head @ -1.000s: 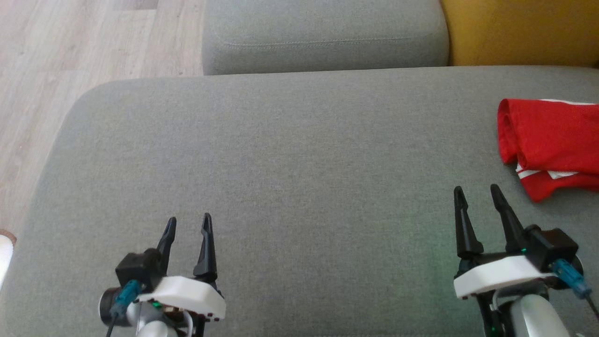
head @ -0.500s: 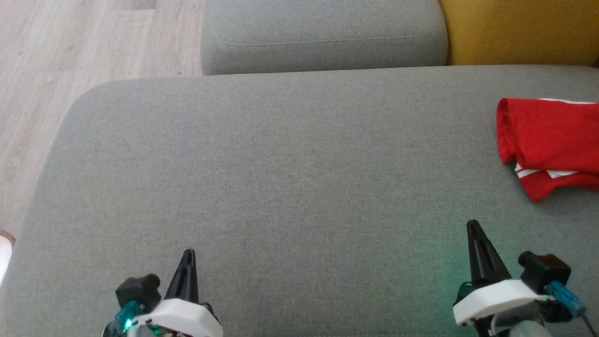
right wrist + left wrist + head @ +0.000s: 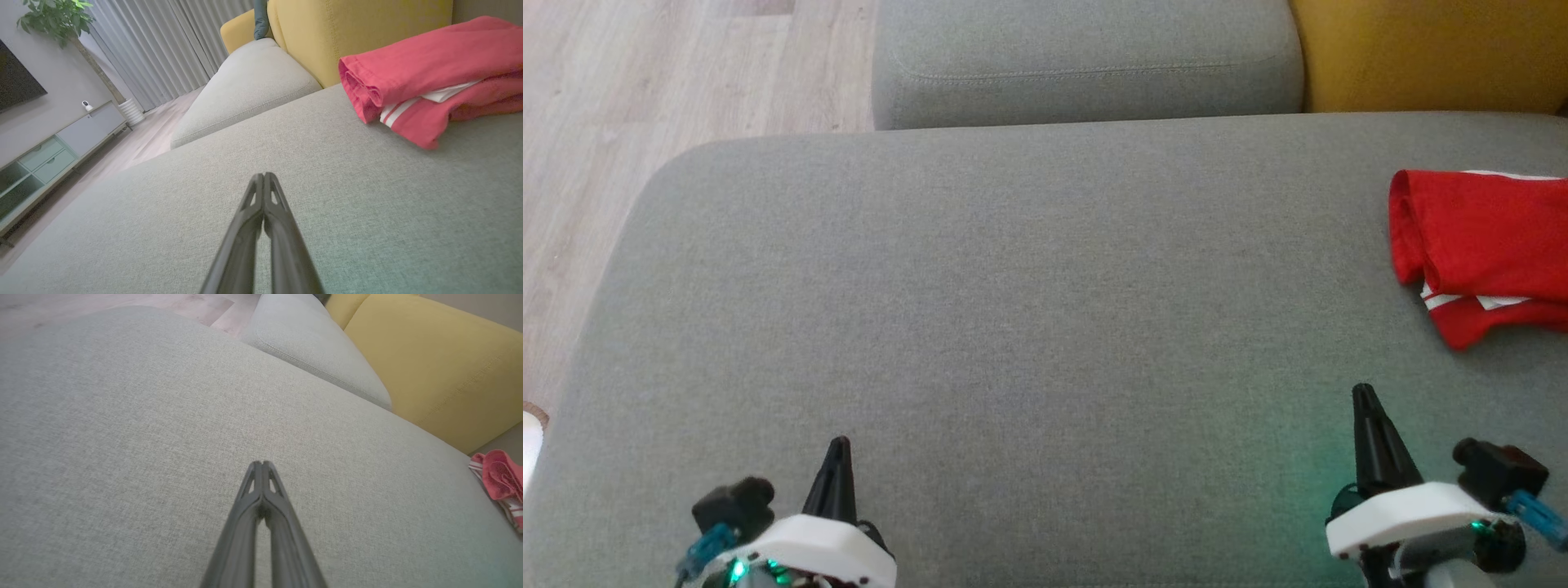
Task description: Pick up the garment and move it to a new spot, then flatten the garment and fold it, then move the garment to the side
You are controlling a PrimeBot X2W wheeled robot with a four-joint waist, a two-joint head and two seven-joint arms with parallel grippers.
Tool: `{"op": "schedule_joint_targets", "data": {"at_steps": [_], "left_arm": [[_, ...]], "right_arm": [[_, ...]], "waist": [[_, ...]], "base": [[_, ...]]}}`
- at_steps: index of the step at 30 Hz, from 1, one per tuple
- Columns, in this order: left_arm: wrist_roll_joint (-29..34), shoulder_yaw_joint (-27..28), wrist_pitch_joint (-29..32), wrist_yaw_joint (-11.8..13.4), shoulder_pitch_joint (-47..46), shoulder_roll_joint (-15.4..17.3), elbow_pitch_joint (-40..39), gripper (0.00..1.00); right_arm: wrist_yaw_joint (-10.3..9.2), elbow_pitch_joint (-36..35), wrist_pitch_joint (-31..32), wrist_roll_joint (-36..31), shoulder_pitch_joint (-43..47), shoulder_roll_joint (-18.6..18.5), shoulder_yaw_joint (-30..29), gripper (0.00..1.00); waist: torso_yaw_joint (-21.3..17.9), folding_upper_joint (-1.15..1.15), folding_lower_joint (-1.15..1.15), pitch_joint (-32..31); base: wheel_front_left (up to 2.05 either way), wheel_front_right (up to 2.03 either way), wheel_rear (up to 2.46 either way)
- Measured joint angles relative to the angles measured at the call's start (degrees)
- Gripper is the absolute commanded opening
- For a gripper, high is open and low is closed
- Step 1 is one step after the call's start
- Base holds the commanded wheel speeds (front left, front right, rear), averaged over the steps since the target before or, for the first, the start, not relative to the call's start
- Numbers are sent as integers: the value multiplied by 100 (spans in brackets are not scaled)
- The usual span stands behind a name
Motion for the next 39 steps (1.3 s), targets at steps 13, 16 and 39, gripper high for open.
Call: {"op": "schedule_joint_targets", "data": {"at_steps": [13,16,39], "left_arm": [[-789,186,189,-123,-115,4,-30,0],[-973,199,243,-172,-127,4,-37,0],[-2299,553,569,-375,-233,9,-93,0]], "right_arm": [[0,-30,153,864,-27,0,-101,0],[0,-34,201,1066,-54,0,-123,0],[0,-65,492,2520,-123,-1,-293,0]], "waist": [[-7,0,0,12],[-8,0,0,15],[-20,0,0,35]], "base": [[0,0,0],[0,0,0],[0,0,0]]}}
